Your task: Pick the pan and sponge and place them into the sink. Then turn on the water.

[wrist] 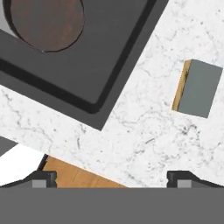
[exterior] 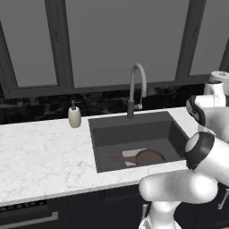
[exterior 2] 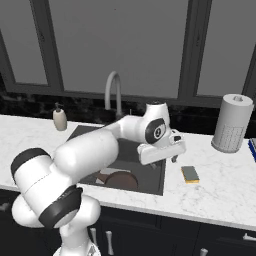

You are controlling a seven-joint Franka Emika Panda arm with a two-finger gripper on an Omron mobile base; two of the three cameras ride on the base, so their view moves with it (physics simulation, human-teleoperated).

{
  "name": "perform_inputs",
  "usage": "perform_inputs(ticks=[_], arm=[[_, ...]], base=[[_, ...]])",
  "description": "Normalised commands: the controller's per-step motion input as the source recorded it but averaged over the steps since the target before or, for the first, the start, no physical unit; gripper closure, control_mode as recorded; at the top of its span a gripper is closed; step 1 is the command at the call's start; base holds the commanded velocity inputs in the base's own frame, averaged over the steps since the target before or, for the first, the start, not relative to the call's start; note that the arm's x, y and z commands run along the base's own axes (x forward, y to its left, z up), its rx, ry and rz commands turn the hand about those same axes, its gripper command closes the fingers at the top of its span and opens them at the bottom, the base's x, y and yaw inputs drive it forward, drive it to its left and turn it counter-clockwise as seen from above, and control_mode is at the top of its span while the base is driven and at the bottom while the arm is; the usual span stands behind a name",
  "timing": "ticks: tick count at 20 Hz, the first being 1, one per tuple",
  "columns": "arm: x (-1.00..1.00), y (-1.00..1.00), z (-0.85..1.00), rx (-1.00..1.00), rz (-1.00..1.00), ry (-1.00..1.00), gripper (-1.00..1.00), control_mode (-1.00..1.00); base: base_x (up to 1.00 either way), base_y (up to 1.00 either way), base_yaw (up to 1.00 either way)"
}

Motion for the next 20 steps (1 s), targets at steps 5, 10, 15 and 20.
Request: perform_inputs(ticks=[5,10,15,20], arm=[[0.31,-0.38,-0.08,0.17,0.00,0.00,-1.00,-1.00],[0.19,-0.29,-0.11,0.12,0.00,0.01,-1.00,-1.00],[0.16,-0.17,-0.19,0.04,0.00,0.03,-1.00,-1.00],[0.15,-0.21,-0.18,0.05,0.00,0.04,-1.00,-1.00]], base=[[0.00,0.00,0.00],[0.00,0.00,0.00],[0.00,0.00,0.00],[0.00,0.00,0.00]])
